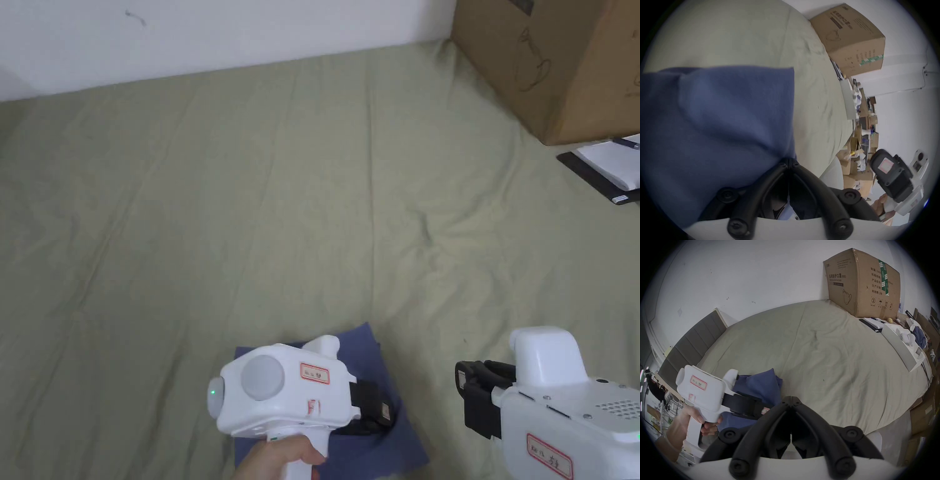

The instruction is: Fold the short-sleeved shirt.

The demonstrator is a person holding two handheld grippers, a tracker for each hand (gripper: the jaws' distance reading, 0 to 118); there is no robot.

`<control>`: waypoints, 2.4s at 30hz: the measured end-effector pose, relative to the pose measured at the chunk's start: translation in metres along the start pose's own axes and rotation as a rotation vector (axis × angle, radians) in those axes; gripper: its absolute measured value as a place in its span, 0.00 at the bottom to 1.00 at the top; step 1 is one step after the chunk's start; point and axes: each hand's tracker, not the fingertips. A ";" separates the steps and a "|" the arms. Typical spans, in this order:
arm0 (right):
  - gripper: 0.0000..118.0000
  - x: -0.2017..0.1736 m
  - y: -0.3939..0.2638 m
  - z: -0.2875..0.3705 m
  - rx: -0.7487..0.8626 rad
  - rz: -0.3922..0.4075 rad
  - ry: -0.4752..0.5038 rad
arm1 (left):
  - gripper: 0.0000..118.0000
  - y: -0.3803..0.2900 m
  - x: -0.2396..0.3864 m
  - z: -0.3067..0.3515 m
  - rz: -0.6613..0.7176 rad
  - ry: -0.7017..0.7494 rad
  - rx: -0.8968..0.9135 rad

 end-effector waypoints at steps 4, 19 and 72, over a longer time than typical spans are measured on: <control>0.00 -0.003 0.000 0.000 -0.008 0.013 -0.003 | 0.00 -0.003 0.006 0.005 -0.025 0.026 0.008; 0.00 -0.073 -0.010 -0.095 -0.155 0.253 0.128 | 1.00 -0.070 -0.117 0.184 0.138 -0.072 0.326; 0.00 -0.152 0.055 -0.004 0.400 0.221 0.002 | 0.18 0.035 -0.298 0.410 0.166 0.728 0.208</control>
